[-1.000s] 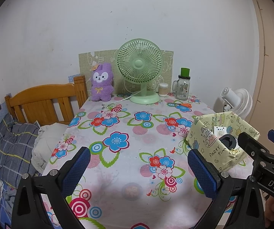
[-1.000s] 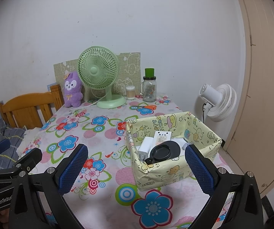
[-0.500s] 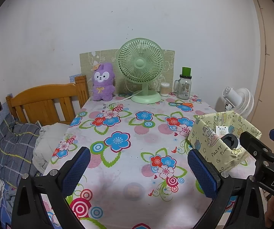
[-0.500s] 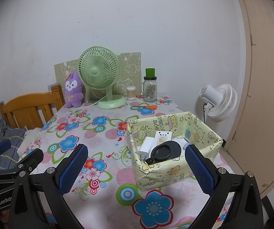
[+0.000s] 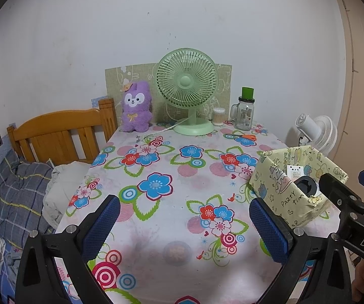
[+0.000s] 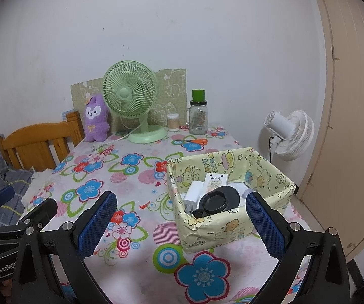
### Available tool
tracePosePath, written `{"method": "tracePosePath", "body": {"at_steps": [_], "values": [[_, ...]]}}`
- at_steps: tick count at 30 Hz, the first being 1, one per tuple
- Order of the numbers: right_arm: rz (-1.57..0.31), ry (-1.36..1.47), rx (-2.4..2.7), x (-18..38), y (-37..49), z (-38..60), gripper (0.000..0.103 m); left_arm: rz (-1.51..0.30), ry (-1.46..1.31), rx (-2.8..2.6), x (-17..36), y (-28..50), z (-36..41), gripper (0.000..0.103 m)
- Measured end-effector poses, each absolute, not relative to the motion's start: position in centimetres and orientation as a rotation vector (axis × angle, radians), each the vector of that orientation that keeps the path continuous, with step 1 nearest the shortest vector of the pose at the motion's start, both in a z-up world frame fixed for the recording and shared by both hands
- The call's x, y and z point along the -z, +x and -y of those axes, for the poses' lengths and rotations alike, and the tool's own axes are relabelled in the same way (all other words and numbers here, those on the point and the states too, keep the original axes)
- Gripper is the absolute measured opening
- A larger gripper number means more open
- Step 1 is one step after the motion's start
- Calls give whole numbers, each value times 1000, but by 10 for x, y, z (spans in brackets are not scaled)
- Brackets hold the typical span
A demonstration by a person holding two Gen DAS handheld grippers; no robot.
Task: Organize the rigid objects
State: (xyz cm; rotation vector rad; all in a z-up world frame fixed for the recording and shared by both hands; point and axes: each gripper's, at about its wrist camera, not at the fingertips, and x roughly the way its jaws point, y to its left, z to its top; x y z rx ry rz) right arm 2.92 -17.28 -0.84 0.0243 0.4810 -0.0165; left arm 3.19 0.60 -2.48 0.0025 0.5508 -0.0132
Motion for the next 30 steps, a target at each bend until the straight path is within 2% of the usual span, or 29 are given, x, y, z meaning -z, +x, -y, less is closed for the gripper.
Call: {"method": "tracePosePath", "body": {"at_steps": [30], "values": [[-486, 23, 16, 11, 30, 171, 103, -559, 3, 15, 29, 34, -6, 103]]}}
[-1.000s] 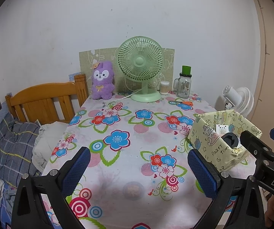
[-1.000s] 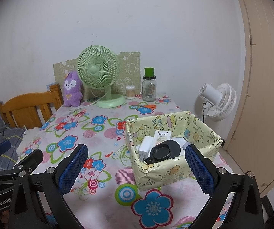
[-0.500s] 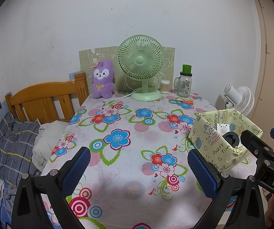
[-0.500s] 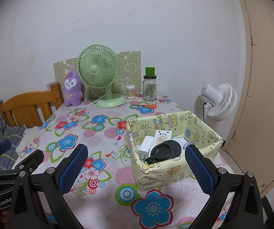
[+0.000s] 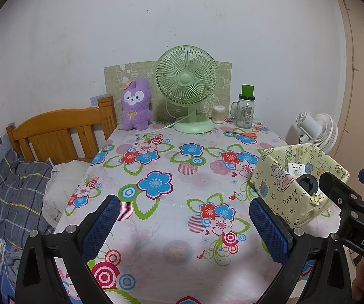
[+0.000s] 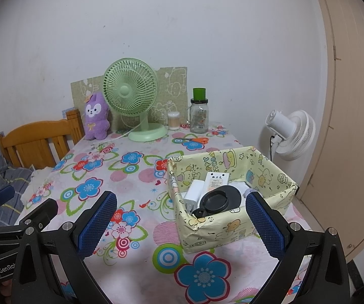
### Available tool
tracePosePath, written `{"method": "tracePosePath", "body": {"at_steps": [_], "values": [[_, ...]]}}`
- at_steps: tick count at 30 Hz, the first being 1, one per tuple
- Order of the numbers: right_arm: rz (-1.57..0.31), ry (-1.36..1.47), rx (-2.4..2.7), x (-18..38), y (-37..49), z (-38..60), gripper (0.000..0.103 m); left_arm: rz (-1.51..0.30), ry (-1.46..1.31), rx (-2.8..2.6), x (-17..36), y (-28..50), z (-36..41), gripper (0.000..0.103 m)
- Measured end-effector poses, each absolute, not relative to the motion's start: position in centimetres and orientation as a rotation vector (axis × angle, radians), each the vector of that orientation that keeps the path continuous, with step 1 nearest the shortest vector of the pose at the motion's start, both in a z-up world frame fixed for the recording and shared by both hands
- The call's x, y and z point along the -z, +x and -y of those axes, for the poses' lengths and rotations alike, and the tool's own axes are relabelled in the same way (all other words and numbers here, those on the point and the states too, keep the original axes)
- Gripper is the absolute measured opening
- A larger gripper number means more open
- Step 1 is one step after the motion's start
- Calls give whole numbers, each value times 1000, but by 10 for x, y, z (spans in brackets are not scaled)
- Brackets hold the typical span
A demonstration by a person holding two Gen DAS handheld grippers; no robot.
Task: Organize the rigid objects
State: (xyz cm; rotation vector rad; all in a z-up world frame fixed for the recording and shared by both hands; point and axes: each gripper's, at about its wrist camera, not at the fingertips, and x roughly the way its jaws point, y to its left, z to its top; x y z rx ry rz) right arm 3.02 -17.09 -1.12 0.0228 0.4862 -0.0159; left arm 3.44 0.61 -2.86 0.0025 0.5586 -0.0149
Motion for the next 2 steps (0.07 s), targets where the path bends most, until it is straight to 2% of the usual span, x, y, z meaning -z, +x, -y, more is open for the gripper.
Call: {"method": "tracePosePath", "body": {"at_steps": [2], "values": [[-488, 22, 16, 12, 31, 170, 103, -560, 2, 14, 29, 34, -6, 103]]}}
